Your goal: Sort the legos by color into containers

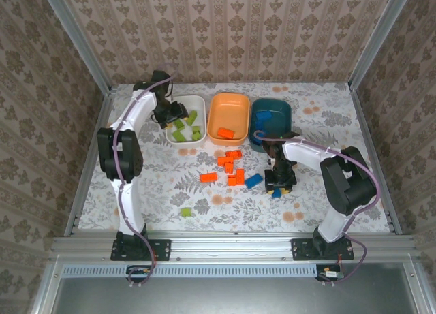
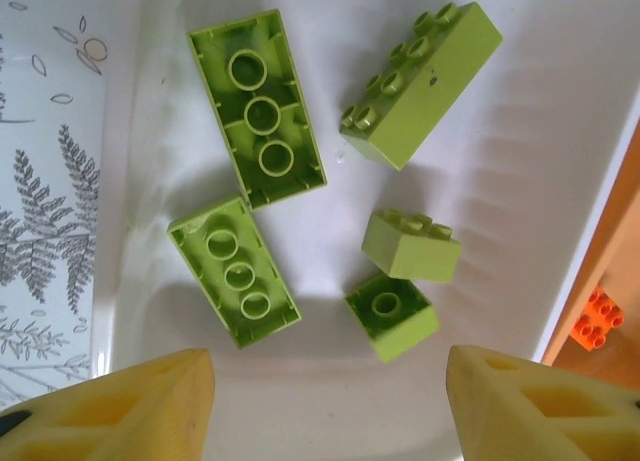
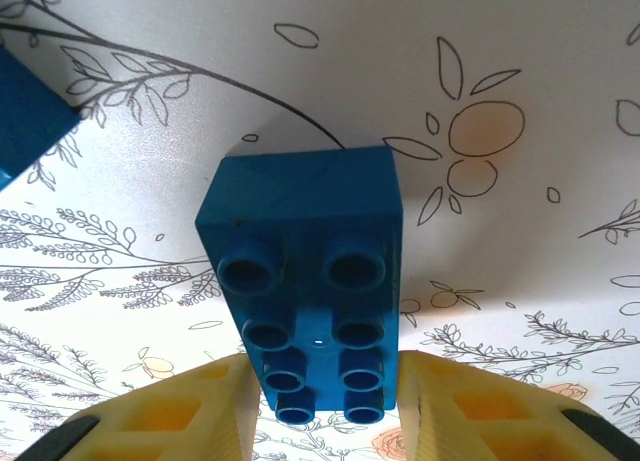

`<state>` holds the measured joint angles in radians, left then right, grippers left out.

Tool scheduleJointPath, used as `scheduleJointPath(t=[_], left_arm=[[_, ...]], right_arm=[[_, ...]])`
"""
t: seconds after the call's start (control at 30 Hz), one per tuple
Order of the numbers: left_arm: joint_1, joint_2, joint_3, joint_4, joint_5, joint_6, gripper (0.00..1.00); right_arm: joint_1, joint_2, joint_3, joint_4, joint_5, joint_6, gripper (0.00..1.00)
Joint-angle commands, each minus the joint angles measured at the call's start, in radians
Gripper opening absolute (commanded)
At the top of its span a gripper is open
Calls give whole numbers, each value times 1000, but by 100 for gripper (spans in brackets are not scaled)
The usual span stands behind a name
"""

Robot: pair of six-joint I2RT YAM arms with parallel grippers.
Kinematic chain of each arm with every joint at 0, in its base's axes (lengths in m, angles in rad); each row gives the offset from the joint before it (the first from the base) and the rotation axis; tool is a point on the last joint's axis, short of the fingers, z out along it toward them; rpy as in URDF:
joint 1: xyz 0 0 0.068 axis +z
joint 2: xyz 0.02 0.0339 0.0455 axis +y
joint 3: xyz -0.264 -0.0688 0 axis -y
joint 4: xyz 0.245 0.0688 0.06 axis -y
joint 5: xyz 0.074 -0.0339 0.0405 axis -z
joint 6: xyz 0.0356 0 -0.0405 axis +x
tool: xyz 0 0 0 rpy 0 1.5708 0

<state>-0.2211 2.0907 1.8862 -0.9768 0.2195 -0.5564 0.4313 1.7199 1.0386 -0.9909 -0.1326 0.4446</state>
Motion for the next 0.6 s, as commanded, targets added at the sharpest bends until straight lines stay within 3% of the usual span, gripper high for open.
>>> scheduleJointPath(t=[0.0, 0.3, 0.43, 0.57], left_arm=[[5, -148, -61, 2, -14, 8, 66], [-68, -527, -582, 217, -64, -139, 68], [-169, -611, -723, 277, -86, -215, 69], [-303, -604, -745, 280, -128, -230, 71]], right_arm=[[8, -34, -3, -2, -16, -1, 40], [5, -106, 117, -57, -33, 6, 38], [-7, -121, 231, -99, -38, 4, 38], [-37, -86, 377, -130, -37, -19, 38]])
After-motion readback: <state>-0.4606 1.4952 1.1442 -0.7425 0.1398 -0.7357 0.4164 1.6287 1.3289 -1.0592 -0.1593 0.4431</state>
